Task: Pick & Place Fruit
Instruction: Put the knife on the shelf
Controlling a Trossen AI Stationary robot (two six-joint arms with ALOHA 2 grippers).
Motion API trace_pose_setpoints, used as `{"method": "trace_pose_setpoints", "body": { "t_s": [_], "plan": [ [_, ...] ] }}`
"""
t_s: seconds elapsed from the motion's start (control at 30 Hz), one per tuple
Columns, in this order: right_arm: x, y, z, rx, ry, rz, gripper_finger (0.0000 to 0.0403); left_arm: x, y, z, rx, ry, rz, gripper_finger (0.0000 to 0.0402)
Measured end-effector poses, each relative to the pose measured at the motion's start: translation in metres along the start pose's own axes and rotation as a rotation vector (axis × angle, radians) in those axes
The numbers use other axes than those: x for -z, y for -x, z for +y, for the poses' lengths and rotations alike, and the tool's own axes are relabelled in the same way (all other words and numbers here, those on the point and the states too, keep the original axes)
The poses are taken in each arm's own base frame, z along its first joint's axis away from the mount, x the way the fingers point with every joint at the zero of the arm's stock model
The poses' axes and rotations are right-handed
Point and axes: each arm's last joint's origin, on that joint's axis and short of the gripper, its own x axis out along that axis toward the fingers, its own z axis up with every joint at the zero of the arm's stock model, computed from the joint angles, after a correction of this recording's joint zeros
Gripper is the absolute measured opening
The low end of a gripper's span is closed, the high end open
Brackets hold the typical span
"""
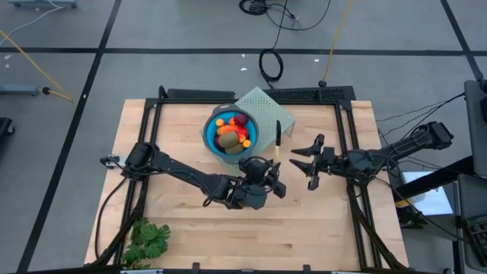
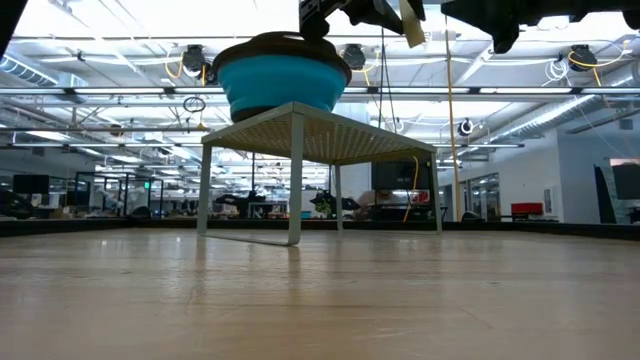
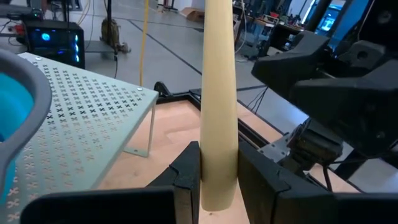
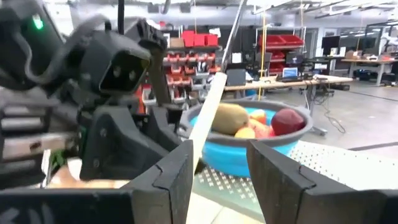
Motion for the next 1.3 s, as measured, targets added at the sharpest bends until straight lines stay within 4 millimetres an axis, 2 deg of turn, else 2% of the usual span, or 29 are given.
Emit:
{"method": "trace_pose_setpoints", "body": {
  "t_s": [0.27, 0.43, 0.53, 0.63, 0.77, 0.93, 1.17, 1.3],
  "plan": [
    [0.0, 0.0, 0.002, -0.081, 0.005, 0.006, 0.0141, 0.0, 0.0, 0.0, 0.0, -0.016, 0.001, 0.0076],
    [0.0, 0.0, 0.002, -0.081, 0.12, 0.0, 0.0141, 0.001, 0.002, -0.002, 0.015, -0.025, 0.009, 0.0076],
    [0.0, 0.0, 0.002, -0.082, 0.132, -0.001, 0.0141, 0.002, 0.006, -0.003, 0.009, -0.029, 0.002, 0.0076],
    [0.0, 0.0, 0.002, -0.082, 0.076, -0.001, 0.0141, 0.003, 0.007, -0.003, 0.01, -0.036, 0.001, 0.0076],
    [-0.002, -0.001, 0.0, -0.069, -0.082, -0.015, 0.0148, 0.003, 0.006, -0.003, 0.008, -0.037, 0.001, 0.0076],
    [-0.002, -0.002, 0.0, -0.089, -0.153, -0.01, 0.0185, 0.004, 0.006, -0.003, 0.007, -0.037, 0.001, 0.0076],
    [0.005, -0.006, 0.002, -0.106, -0.173, 0.024, 0.0258, 0.018, 0.003, -0.004, 0.006, -0.046, 0.011, 0.0076],
    [0.008, -0.01, 0.0, -0.09, -0.168, 0.036, 0.0279, 0.017, 0.004, -0.006, 0.016, -0.041, 0.001, 0.0076]
  ]
}}
